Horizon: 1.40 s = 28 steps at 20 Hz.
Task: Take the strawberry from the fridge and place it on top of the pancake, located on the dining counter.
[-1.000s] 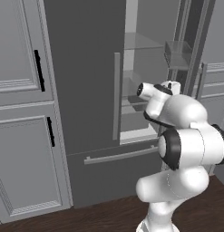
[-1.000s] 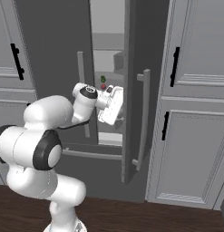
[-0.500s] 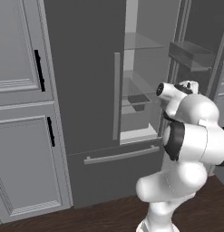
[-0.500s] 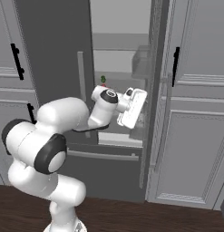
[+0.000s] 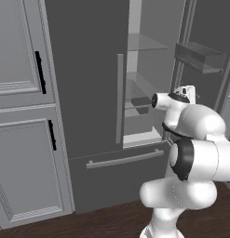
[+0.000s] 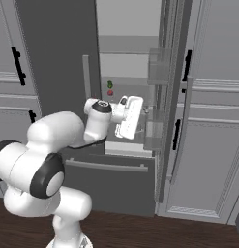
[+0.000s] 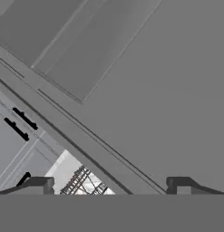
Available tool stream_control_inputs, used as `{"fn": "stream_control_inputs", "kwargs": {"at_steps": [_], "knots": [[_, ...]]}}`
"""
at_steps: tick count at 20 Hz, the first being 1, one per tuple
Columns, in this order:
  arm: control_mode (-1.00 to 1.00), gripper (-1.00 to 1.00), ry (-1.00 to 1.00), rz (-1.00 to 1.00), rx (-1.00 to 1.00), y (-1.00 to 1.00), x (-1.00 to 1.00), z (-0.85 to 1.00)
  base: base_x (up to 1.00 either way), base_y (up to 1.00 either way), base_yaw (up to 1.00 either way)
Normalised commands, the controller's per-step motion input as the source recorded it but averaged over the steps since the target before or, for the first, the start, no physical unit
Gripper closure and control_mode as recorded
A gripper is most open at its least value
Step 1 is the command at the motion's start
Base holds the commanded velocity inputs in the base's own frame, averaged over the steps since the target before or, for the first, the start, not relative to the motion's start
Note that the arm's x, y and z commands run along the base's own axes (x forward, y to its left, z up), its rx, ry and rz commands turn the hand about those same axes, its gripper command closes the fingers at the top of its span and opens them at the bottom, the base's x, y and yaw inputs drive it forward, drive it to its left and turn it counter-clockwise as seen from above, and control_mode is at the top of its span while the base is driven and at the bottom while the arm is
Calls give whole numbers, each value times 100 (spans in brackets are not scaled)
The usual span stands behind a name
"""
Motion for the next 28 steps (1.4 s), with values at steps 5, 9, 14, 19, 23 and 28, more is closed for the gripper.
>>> {"fn": "stream_control_inputs", "kwargs": {"at_steps": [5, 9, 14, 19, 23, 28], "knots": [[-100, -100, 0, 5, 5, 100, 7, -12, 0, 0, 0], [-100, -100, -4, 0, 45, 100, 6, -21, 0, 0, 0], [-100, -100, -28, -6, 55, 100, 10, -8, 0, 0, 0], [-100, -100, -49, -19, 74, 84, 12, -1, 0, 0, 0], [-100, -100, -54, -14, 86, 76, 0, -9, 0, 0, 0], [-100, -100, -83, -13, 50, 85, 4, 38, 0, 0, 0]]}}
